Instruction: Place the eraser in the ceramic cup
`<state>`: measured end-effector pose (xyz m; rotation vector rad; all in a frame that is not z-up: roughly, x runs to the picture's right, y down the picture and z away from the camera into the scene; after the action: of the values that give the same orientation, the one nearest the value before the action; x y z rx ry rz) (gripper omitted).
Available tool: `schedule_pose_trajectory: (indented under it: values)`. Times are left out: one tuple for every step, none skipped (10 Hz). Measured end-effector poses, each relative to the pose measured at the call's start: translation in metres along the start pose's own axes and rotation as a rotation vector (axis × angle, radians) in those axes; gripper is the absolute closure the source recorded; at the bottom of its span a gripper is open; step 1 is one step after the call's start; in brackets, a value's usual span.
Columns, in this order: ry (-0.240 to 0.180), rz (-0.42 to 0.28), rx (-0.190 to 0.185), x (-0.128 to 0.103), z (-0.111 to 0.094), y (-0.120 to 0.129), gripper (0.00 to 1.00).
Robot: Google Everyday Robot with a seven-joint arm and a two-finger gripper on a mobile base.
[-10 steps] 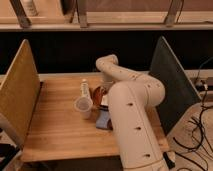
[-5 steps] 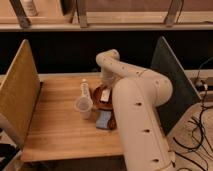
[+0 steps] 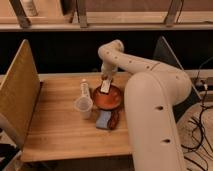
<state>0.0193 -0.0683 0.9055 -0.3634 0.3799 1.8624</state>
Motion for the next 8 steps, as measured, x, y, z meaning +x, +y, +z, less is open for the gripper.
schedule_pose_trajectory:
  values:
    - [-0.024,-0.019,-0.022,0.002,-0.012,0.008,1.00]
    - [-0.048,-0.049,-0.041,0.006,-0.025,0.017,1.00]
    - [-0.069,-0.075,-0.055,0.009,-0.036,0.023,1.00]
    - [-0.099,-0.113,-0.077,0.015,-0.054,0.032,1.00]
    - [-0.119,-0.145,-0.099,0.022,-0.068,0.040,1.00]
    - [-0.131,-0.167,-0.115,0.029,-0.077,0.044,1.00]
    - [-0.142,-0.188,-0.133,0.036,-0.086,0.047,1.00]
    - [-0.149,-0.214,-0.158,0.049,-0.095,0.051,1.00]
